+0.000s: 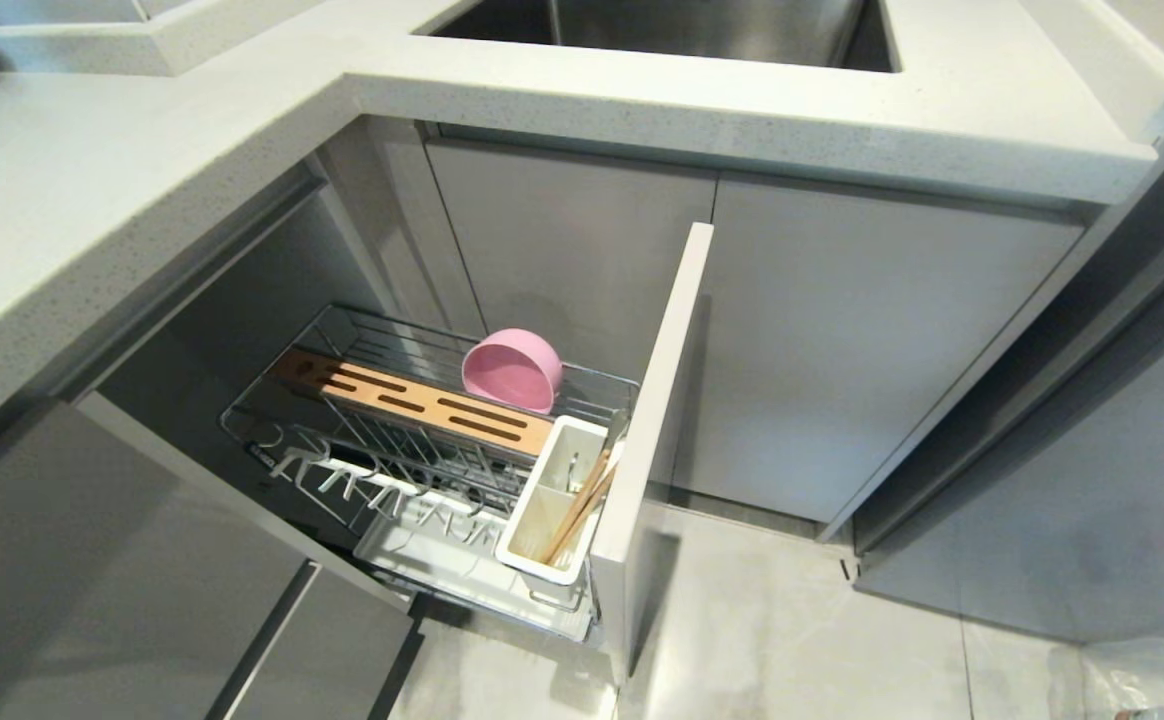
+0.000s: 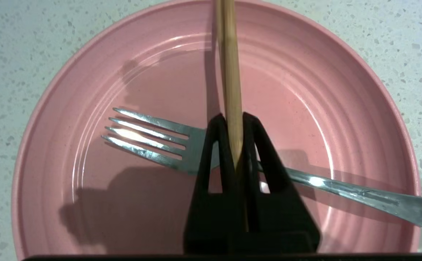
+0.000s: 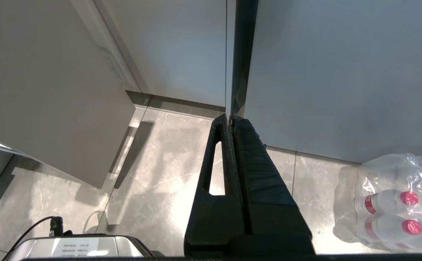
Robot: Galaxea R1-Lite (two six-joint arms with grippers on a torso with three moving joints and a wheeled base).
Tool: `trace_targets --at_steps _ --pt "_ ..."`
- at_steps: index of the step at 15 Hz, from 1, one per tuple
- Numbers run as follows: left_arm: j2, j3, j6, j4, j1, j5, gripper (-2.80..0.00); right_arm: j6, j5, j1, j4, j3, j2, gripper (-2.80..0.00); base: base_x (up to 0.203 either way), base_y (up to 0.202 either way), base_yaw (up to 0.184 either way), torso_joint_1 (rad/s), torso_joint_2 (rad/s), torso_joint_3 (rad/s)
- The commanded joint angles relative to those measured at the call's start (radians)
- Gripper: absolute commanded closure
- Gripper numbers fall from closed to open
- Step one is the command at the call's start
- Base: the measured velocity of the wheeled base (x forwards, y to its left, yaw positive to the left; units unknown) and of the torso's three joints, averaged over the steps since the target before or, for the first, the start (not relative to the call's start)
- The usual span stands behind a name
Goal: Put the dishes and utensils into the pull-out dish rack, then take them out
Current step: Pick up the chopsticks and place it in the cupboard
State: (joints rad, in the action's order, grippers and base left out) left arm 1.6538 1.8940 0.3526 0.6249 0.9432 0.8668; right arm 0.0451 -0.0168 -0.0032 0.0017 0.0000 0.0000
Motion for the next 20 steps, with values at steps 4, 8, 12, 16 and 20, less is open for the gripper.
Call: trace_targets --at_steps 4,8,12,16,20 --pt "-0.002 -0.007 0.003 0.004 0.006 0.003 0.0 -0.001 0.0 0.0 0.0 0.002 0.0 0.0 0.0 0.0 0.0 0.0 0.0 0.0" --pt "-0.012 0.003 -0.001 0.002 0.008 0.003 0.0 0.001 0.0 0.0 0.0 0.002 0.0 0.0 0.0 0.0 0.0 0.0 0.0 0.0" --pt "-0.07 0.039 -0.034 0.0 0.022 -0.002 0.0 0.001 0.0 0.0 0.0 0.002 0.0 0.0 0.0 0.0 0.0 0.0 0.0 0.0" --pt "-0.195 0.048 -0.07 -0.073 0.038 -0.035 0.0 0.001 0.0 0.0 0.0 0.002 0.0 0.0 0.0 0.0 0.0 0.0 0.0 0.0" --pt "-0.293 0.051 -0.083 -0.238 0.026 -0.188 0.0 0.0 0.0 0.0 0.0 0.002 0.0 0.0 0.0 0.0 0.0 0.0 0.0 0.0"
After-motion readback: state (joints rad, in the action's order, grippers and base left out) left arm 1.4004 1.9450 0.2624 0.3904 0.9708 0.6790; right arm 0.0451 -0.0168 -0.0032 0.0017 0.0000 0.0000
